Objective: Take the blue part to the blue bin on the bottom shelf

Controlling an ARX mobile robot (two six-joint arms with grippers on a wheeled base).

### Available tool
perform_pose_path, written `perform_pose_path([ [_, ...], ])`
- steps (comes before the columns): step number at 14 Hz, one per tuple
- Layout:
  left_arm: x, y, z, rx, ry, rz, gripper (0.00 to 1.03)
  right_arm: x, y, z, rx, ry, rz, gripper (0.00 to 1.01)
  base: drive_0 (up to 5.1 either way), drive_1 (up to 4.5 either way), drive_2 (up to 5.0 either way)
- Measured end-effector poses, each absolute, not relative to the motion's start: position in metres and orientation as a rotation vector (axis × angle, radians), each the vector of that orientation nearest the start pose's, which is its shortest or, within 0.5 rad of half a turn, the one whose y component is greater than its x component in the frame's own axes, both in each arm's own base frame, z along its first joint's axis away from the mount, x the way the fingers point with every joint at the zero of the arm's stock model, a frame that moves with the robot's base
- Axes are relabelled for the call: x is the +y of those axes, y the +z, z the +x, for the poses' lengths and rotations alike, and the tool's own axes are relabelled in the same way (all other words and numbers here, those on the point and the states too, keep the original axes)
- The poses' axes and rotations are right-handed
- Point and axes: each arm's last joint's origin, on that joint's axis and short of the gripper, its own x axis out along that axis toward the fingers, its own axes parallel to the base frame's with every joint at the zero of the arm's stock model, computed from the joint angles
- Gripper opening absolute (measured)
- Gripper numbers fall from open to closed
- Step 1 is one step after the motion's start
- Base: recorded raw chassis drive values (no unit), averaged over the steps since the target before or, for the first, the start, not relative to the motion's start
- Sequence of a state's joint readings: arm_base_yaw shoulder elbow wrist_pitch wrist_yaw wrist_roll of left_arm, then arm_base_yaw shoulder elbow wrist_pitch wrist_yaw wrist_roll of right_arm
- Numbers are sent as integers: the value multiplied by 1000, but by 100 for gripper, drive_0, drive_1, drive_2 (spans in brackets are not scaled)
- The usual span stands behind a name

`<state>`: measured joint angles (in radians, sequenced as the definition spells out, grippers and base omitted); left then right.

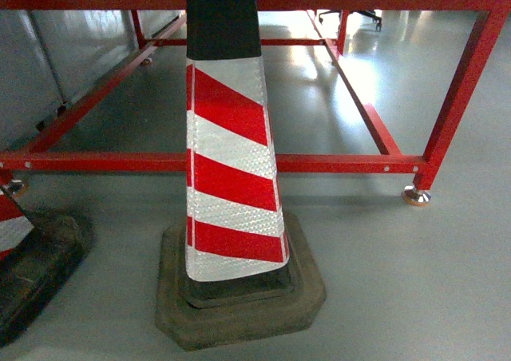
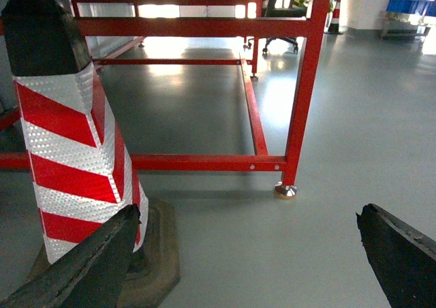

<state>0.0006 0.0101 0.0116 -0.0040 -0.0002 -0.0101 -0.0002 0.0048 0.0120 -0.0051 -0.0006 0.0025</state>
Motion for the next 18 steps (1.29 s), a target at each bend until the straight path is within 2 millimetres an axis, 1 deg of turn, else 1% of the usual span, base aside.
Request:
perform_pose_path([
  [18,0,166,98,2,1,-10,98,0,167,97,-2,0,2,98,0,0,0],
])
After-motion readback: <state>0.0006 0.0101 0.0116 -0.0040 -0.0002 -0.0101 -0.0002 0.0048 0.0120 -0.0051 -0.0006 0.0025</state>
